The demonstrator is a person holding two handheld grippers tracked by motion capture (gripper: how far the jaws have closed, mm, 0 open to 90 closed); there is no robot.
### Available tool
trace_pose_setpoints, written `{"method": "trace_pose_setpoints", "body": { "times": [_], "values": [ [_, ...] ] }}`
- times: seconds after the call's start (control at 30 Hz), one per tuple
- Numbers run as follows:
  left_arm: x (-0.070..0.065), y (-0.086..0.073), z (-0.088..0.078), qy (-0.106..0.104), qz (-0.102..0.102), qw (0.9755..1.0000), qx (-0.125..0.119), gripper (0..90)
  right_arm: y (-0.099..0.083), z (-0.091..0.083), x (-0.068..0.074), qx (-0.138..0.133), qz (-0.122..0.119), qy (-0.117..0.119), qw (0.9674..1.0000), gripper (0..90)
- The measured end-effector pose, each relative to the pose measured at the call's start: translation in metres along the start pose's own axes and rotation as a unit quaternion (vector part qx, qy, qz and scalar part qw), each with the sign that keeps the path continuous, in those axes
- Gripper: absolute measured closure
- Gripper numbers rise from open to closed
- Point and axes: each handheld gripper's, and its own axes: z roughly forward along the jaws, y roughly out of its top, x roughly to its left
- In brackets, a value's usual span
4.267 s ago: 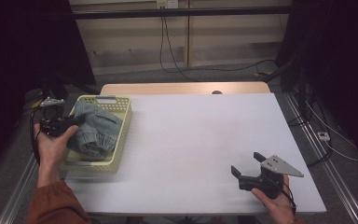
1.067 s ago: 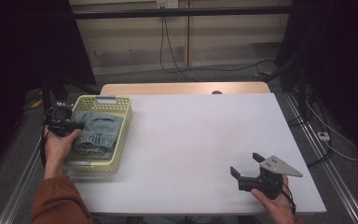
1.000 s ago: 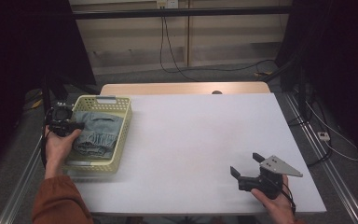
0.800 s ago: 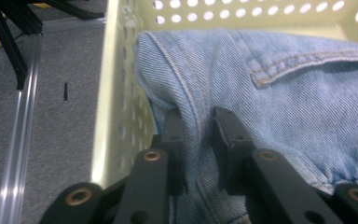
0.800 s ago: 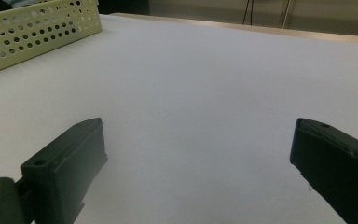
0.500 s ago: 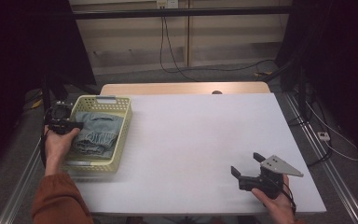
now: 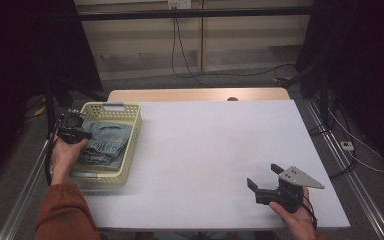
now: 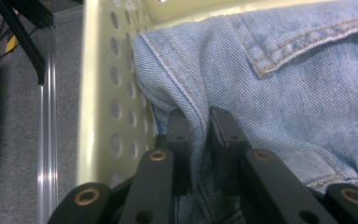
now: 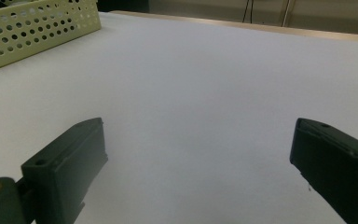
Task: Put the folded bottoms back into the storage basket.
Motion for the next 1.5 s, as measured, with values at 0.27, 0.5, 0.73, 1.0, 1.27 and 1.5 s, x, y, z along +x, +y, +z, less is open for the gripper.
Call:
{"method": "trace_pose_setpoints", "body": {
  "times": [0.27,0.5,0.73,1.0,1.27,1.5],
  "values": [
    [0.0,0.0,0.004,0.0,-0.004,1.0,0.001,77.8,0.0,0.001,-0.001,0.001,0.006,0.001,1.0,3.4],
    [-0.003,-0.001,-0.002,-0.001,0.011,0.9999,-0.012,68.8,0.0,0.001,-0.001,0.001,0.005,0.0,1.0,3.4],
    [-0.003,-0.005,-0.012,-0.01,0.02,0.9989,-0.042,54.8,0.0,0.001,0.0,0.003,0.004,0.002,1.0,3.5],
    [-0.002,-0.001,-0.028,-0.012,0.009,0.9968,-0.078,32.9,-0.001,0.0,0.0,0.003,0.002,-0.001,1.0,3.5],
    [0.009,-0.005,-0.038,-0.074,-0.061,0.9867,-0.132,14.9,-0.001,0.0,0.0,0.003,0.002,-0.003,1.0,3.6],
    [0.01,-0.008,-0.041,-0.104,-0.046,0.9808,-0.158,4.5,-0.001,-0.001,-0.001,0.0,0.004,0.001,1.0,3.5]
  ]
}}
